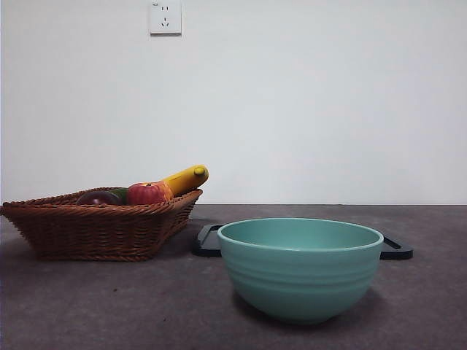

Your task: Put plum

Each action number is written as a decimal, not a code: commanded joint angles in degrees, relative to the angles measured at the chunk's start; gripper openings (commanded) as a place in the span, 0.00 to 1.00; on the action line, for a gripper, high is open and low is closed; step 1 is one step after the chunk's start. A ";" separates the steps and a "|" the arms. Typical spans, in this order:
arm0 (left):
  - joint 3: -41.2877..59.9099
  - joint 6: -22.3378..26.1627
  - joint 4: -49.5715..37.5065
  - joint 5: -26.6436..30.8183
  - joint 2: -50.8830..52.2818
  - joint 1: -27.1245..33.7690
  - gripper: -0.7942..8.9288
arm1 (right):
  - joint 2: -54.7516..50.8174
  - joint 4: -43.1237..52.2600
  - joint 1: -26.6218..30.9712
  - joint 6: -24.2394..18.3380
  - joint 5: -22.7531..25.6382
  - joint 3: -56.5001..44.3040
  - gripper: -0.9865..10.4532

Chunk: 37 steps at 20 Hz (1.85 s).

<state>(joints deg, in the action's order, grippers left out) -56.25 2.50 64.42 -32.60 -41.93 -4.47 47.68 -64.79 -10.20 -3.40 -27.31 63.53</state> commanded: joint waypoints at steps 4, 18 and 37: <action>-1.42 1.36 0.31 -0.22 -0.31 -0.48 0.09 | 0.55 -1.86 -4.20 -3.26 -0.26 1.09 0.10; -1.42 1.11 0.26 -0.22 -0.33 -0.48 0.57 | 0.55 -1.22 -4.31 -3.06 0.17 1.09 0.45; -11.76 -3.63 -12.68 13.00 -22.99 -6.69 0.56 | 0.57 -0.83 -4.31 -2.99 0.17 1.09 0.45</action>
<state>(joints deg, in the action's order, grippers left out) -66.74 -0.97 52.25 -19.84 -63.96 -11.00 47.77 -66.15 -14.24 -6.00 -27.05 63.53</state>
